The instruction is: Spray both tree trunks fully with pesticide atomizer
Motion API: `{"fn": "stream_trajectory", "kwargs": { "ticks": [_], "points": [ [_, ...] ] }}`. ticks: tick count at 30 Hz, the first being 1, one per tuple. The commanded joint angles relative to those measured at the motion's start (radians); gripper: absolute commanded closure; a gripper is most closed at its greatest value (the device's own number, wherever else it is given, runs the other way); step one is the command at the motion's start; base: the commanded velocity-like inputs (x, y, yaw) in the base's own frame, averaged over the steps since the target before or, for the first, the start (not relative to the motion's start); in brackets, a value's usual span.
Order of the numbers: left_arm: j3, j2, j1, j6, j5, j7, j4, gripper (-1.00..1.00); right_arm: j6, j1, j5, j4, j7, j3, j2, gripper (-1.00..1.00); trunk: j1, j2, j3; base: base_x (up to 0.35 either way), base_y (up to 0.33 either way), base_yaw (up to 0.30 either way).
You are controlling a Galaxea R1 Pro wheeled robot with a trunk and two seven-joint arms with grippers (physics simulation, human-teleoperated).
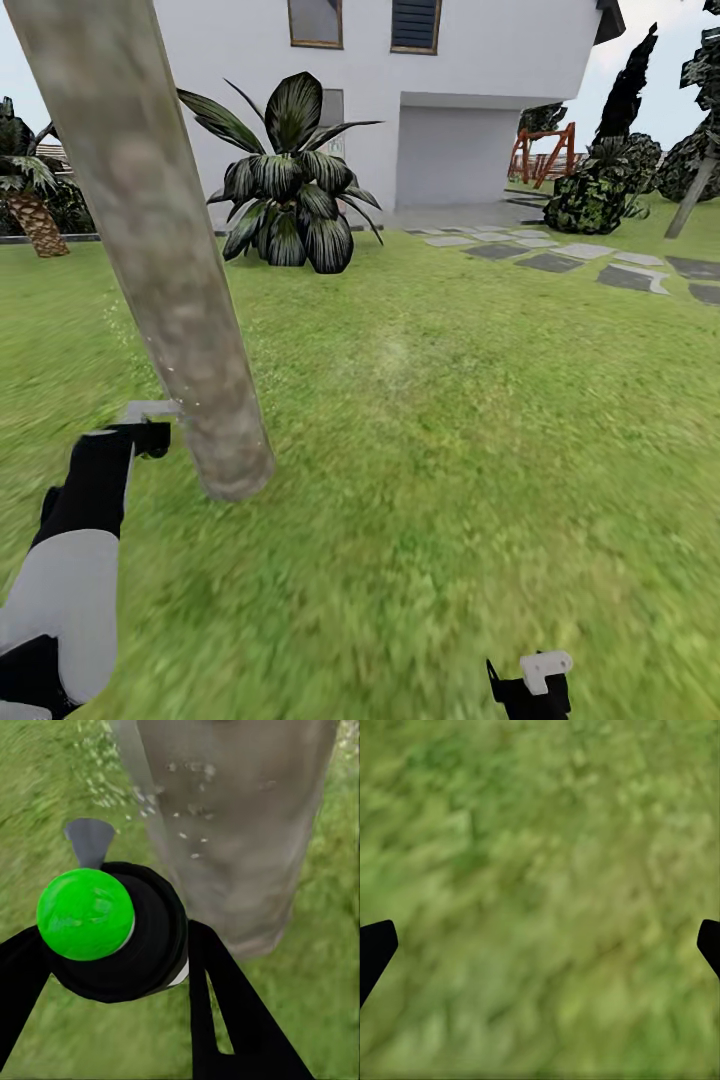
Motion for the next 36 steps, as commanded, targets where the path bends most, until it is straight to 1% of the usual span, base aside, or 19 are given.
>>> {"fn": "stream_trajectory", "kwargs": {
  "ticks": [1, 2, 4, 5, 8, 10, 11, 13, 14, 15, 17, 18, 20, 21, 23, 29, 31, 32, 36],
  "points": [
    [-0.002, -0.022, -0.004, 0.008, -0.007, 0.002, 0.0, 1.0, 0.0, 0.0, 0.0, 0.0, -0.001, 0.0, 0.0, -1.0, 0.0, 0.0, 0.0, 0.0, 0.0, 0.0],
    [-0.006, -0.052, -0.01, 0.024, -0.008, 0.004, 0.0, 1.0, 0.0, 0.0, 0.001, 0.0, -0.001, 0.0, 0.0, -1.0, 0.0, 0.0, 0.0, 0.0, 0.0, 0.0],
    [-0.019, -0.075, -0.014, 0.037, -0.011, 0.006, -0.004, 1.0, 0.0, 0.0, 0.0, 0.0, -0.001, 0.001, 0.0, -1.0, 0.0, 0.0, 0.0, 0.0, 0.0, 0.0],
    [-0.022, -0.067, -0.016, 0.041, -0.012, 0.007, -0.01, 1.0, 0.0, 0.0, 0.001, 0.0, -0.001, 0.0, 0.0, -1.0, 0.0, 0.0, 0.0, 0.0, 0.0, 0.0],
    [-0.019, 0.031, -0.022, 0.044, -0.008, 0.002, -0.013, 1.0, 0.0, 0.0, 0.001, 0.0, 0.0, 0.001, 0.0, -1.0, 0.0, 0.0, 0.0, 0.0, 0.0, 0.0],
    [-0.025, 0.053, -0.015, 0.045, -0.007, -0.002, -0.014, 1.0, 0.0, 0.0, 0.001, 0.0, 0.0, 0.001, 0.0, -1.0, 0.0, 0.0, 0.0, 0.0, 0.0, 0.0],
    [-0.028, 0.044, -0.015, 0.046, -0.005, -0.007, -0.013, 1.0, 0.0, 0.0, 0.001, 0.0, 0.0, 0.001, 0.0, -1.0, 0.0, 0.0, 0.0, 0.0, 0.0, 0.0],
    [-0.06, -0.007, -0.023, 0.07, -0.005, -0.027, -0.013, 1.0, 0.0, 0.0, 0.001, 0.0, 0.0, 0.001, 0.0, -1.0, 0.0, 0.0, 0.0, 0.0, 0.0, 0.0],
    [-0.073, -0.018, -0.025, 0.087, -0.005, -0.03, -0.015, 1.0, 0.0, 0.0, 0.001, 0.0, 0.0, 0.001, 0.0, -1.0, 0.0, 0.0, 0.0, 0.0, 0.0, 0.0],
    [-0.118, -0.033, -0.046, 0.133, -0.004, -0.037, -0.026, 1.0, 0.0, 0.0, 0.001, 0.0, 0.0, 0.001, 0.0, -1.0, 0.0, 0.0, 0.0, 0.0, 0.0, 0.0],
    [-0.14, -0.02, -0.064, 0.15, -0.008, -0.085, -0.031, 1.0, 0.0, 0.0, 0.001, 0.0, 0.0, 0.001, 0.0, -1.0, 0.0, 0.0, 0.0, 0.0, 0.0, 0.0],
    [-0.142, -0.01, -0.067, 0.152, -0.012, -0.108, -0.032, 1.0, 0.0, 0.0, 0.001, 0.0, 0.0, 0.001, 0.0, -1.0, 0.0, 0.0, 0.0, 0.0, 0.0, 0.0],
    [-0.141, 0.104, -0.073, 0.158, -0.009, -0.188, -0.033, 1.0, 0.0, 0.0, 0.001, 0.0, 0.0, 0.001, 0.0, -1.0, 0.0, 0.0, 0.0, 0.0, 0.0, 0.0],
    [-0.138, 0.137, -0.073, 0.159, -0.008, -0.207, -0.034, 1.0, 0.0, 0.0, 0.001, 0.0, 0.0, 0.001, 0.0, -1.0, 0.0, 0.0, 0.0, 0.0, 0.0, 0.0],
    [-0.14, 0.154, -0.067, 0.159, -0.008, -0.218, -0.037, 1.0, 0.0, 0.0, 0.001, 0.0, 0.0, 0.001, 0.0, -1.0, 0.0, 0.0, 0.0, 0.0, 0.0, 0.0],
    [-0.166, 0.107, -0.069, 0.171, -0.005, -0.223, -0.097, 1.0, 0.0, 0.0, 0.001, 0.0, 0.0, 0.001, 0.0, -1.0, 0.0, 0.0, 0.0, 0.0, 0.0, 0.0],
    [-0.168, 0.076, -0.073, 0.245, -0.005, -0.232, -0.133, 1.0, 0.0, 0.0, 0.001, 0.0, 0.0, 0.001, 0.0, -1.0, 0.0, 0.0, 0.0, 0.0, 0.0, 0.0],
    [-0.168, 0.072, -0.073, 0.283, -0.006, -0.234, -0.162, 1.0, 0.0, 0.0, 0.001, 0.0, 0.0, 0.001, 0.0, -1.0, 0.0, 0.0, 0.0, 0.0, 0.0, 0.0],
    [-0.16, 0.083, -0.073, 0.317, -0.009, -0.235, -0.221, 1.0, 0.0, 0.0, 0.001, 0.0, 0.0, 0.001, 0.0, -1.0, 0.0, 0.0, 0.0, 0.0, -0.063, 0.0]
  ]
}}
